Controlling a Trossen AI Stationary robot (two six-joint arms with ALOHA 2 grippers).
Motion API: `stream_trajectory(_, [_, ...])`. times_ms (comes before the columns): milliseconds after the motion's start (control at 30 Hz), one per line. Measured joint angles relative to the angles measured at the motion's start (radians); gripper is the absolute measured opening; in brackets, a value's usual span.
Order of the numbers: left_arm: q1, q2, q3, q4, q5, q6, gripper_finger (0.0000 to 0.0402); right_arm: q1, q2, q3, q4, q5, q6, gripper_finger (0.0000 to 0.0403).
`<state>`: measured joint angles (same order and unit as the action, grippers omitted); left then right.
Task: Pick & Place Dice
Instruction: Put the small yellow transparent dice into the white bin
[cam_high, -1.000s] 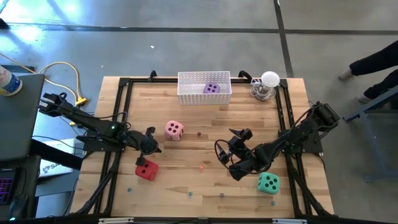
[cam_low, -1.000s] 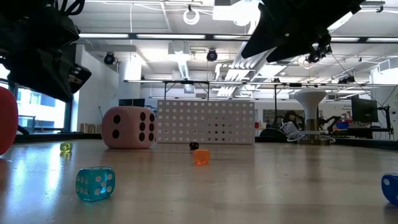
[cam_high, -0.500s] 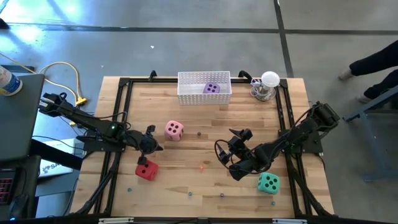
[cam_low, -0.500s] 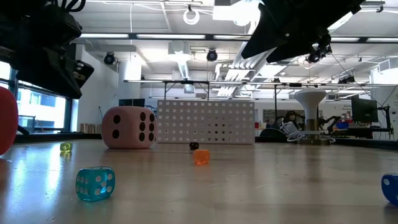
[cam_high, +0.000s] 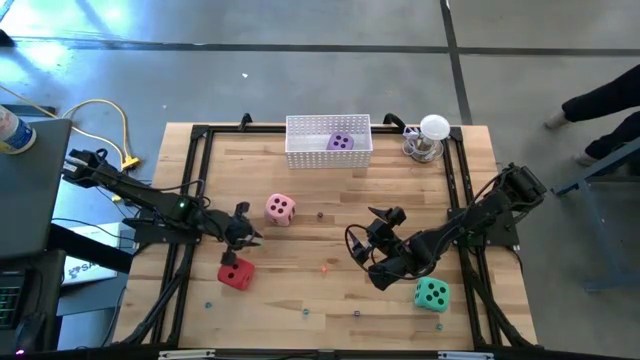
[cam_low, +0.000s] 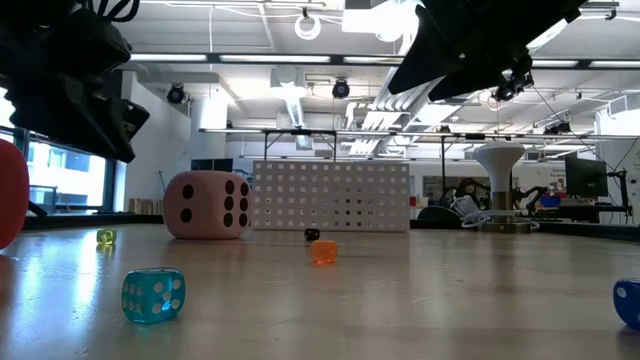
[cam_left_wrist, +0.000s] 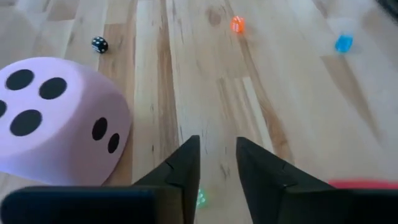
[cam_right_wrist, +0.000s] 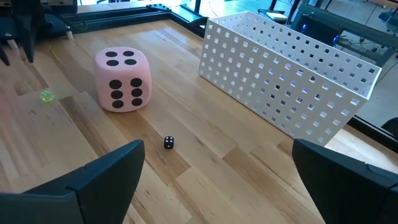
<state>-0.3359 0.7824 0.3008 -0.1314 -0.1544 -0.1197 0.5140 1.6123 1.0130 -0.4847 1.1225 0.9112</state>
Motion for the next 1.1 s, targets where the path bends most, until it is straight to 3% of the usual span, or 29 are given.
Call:
stream_trajectory(200, [0.021,0.007,0.0,-0.058,-0.076,0.174,0.0105,0.0,0.0,0.0,0.0,0.0,0.0,0.04])
stream_trajectory(367, [0.052,0.007,0.0,-0.06,-0.099,-0.022,0.0105,0.0,0.0,0.0,0.0,0.0,0.0,0.04])
stream_trajectory(467, [0.065,0.007,0.0,-0.114,-0.084,-0.029,0.0105,0.0,0.0,0.0,0.0,0.0,0.0,0.04])
stream_trajectory(667, [0.066,0.007,-0.001,-0.17,0.05,-0.06,0.0105,0.0,0.0,0.0,0.0,0.0,0.0,0.04])
stream_trajectory(1100, [0.105,0.036,-0.002,-0.181,0.031,0.018,0.0105,0.0,0.0,0.0,0.003,0.0,0.0,0.04])
